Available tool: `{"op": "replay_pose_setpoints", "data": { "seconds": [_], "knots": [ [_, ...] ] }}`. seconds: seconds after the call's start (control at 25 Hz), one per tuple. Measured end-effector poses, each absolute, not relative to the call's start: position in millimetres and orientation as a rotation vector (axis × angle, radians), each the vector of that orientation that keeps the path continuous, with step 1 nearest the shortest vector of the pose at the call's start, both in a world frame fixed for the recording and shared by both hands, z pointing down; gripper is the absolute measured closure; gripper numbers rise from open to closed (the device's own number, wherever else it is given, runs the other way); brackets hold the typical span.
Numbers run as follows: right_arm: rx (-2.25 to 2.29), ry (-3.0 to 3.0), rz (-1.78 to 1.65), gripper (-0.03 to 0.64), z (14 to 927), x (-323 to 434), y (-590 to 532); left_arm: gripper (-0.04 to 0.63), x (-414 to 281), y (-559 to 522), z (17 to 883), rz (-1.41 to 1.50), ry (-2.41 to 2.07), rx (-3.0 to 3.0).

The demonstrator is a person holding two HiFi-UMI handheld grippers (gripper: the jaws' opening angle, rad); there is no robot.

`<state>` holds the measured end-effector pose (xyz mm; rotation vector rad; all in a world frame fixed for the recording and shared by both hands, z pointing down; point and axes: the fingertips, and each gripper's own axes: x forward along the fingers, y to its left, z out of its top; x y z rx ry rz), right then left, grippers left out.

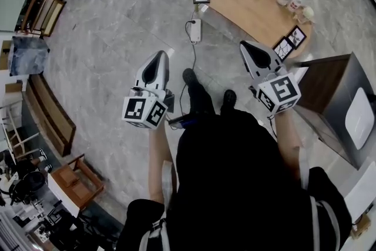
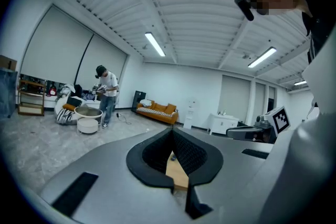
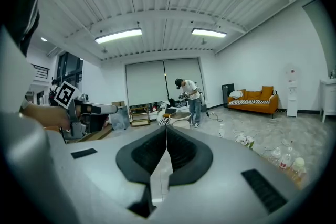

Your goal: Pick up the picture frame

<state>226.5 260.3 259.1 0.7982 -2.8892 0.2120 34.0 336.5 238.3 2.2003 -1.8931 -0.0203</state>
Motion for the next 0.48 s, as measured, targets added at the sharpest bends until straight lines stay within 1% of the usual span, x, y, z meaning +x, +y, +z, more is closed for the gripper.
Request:
{"op": "replay_pose_setpoints", "data": {
  "seconds": [0.2, 0.48],
  "knots": [
    [0.799, -2.882, 0.248, 0.603, 270, 195, 247, 0.583, 5, 315, 254, -0.036, -1.849, 2.216],
    [0.830, -2.829, 0.185, 0.603, 269, 118, 202, 0.583, -55, 263, 251, -0.041, -1.772, 2.301]
  ]
}}
